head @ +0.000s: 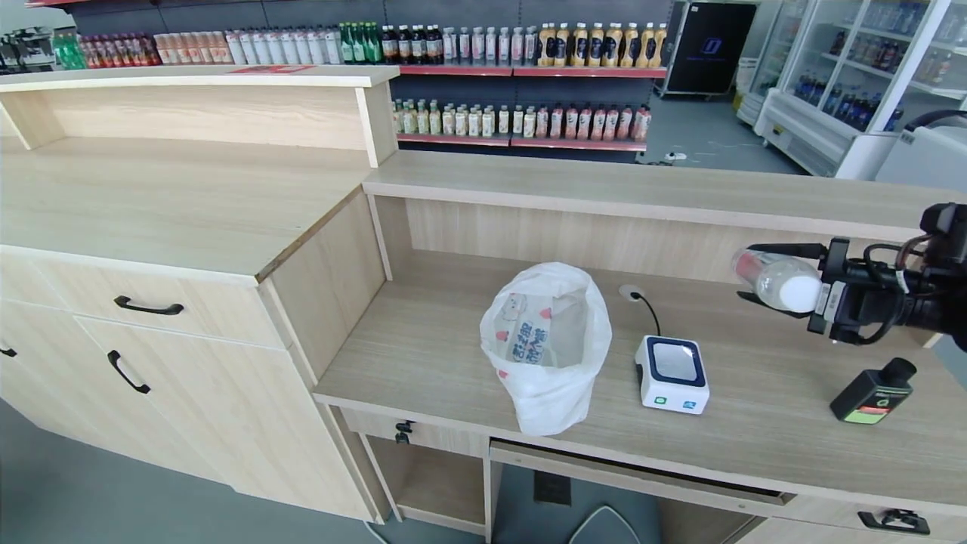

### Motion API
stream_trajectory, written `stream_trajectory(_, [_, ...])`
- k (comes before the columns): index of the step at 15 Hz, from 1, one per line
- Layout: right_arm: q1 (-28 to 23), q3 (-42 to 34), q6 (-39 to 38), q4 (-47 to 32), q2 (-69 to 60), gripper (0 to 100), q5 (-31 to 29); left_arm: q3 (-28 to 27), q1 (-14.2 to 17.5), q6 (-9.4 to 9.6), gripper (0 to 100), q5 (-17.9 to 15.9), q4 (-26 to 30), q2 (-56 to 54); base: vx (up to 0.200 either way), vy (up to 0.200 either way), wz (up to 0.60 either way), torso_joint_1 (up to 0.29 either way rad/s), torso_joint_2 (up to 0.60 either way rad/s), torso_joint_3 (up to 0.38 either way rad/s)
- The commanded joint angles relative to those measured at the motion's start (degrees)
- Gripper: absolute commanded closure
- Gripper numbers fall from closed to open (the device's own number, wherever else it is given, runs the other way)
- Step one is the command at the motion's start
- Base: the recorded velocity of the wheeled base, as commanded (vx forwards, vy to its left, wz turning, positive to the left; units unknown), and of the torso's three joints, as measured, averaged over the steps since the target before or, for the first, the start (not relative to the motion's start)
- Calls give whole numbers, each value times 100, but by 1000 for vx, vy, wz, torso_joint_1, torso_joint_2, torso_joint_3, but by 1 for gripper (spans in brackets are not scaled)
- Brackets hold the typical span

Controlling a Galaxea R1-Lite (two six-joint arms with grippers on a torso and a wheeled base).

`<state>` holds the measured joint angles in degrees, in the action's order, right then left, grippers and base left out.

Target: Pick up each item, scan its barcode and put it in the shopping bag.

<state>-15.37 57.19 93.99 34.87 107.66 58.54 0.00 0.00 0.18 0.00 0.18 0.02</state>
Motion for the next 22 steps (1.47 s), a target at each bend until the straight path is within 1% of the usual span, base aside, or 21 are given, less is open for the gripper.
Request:
stream_trajectory(1, [61, -41, 146, 29, 528, 100, 17, 0, 0, -1, 0, 0, -1, -2, 0, 0, 0, 0, 0, 0])
stream_trajectory(4, [43, -208, 199, 275, 880, 100, 114, 0, 0, -1, 0, 0, -1, -2, 0, 0, 0, 0, 0, 0])
stream_trajectory(8, [61, -225, 278, 460, 1082, 100, 175, 0, 0, -1, 0, 0, -1, -2, 0, 0, 0, 0, 0, 0])
stream_trajectory(18, [69, -208, 471, 469, 1478, 100, 193, 0, 0, -1, 0, 0, -1, -2, 0, 0, 0, 0, 0, 0])
stream_trajectory(22, [219, -120, 427, 469, 1557, 100, 193, 0, 0, -1, 0, 0, -1, -2, 0, 0, 0, 0, 0, 0])
